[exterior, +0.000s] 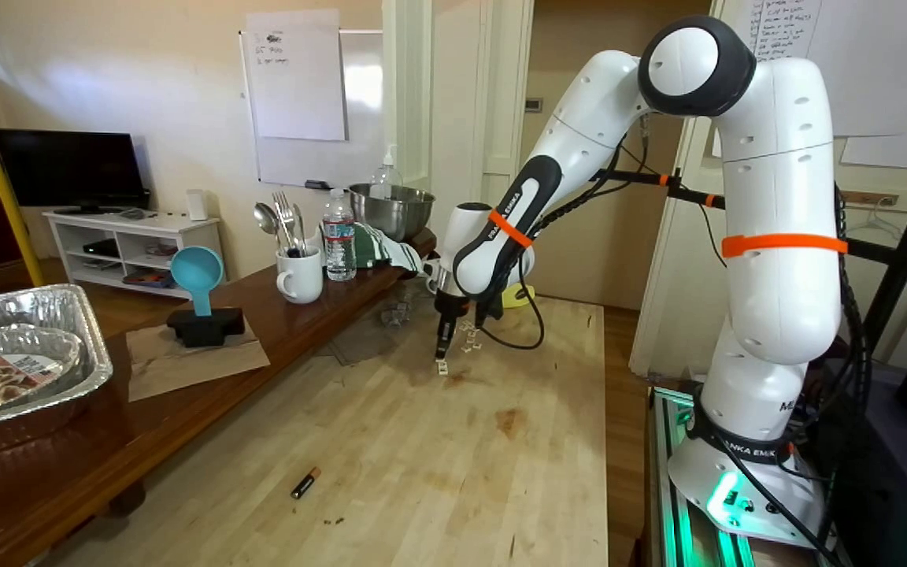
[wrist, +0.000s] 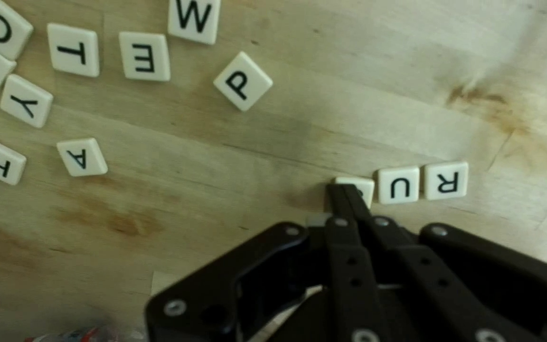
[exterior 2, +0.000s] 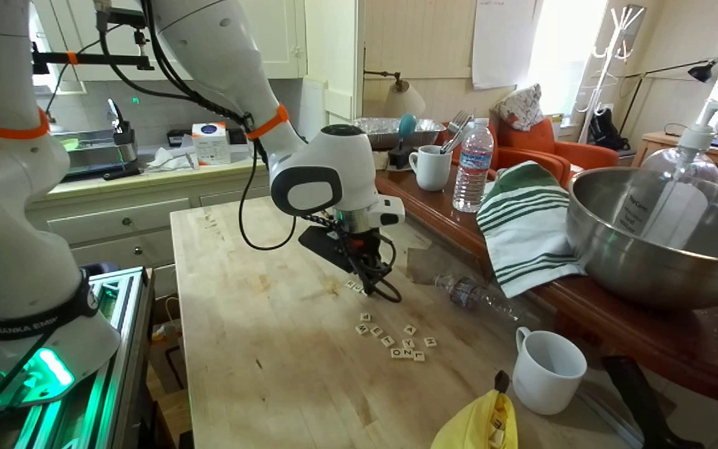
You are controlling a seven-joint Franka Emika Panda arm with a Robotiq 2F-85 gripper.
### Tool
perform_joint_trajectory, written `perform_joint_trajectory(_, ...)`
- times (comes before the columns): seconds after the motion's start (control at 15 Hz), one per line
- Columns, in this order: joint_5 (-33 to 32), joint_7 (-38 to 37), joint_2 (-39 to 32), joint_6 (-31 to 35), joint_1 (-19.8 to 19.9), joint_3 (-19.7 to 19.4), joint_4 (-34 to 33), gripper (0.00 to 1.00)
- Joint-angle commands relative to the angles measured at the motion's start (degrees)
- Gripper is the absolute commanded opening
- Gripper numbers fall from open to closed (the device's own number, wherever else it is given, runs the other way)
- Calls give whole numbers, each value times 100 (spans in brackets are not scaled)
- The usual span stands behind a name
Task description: Move the letter pieces on the table
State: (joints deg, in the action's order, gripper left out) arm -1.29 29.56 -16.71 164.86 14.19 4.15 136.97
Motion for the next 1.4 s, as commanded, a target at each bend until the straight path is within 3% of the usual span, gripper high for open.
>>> perform_joint_trajectory(0.0,145,346,19,-80,171,161,189,0)
perform_joint_trajectory(1.33,340,964,86,-77,217,262,295,0)
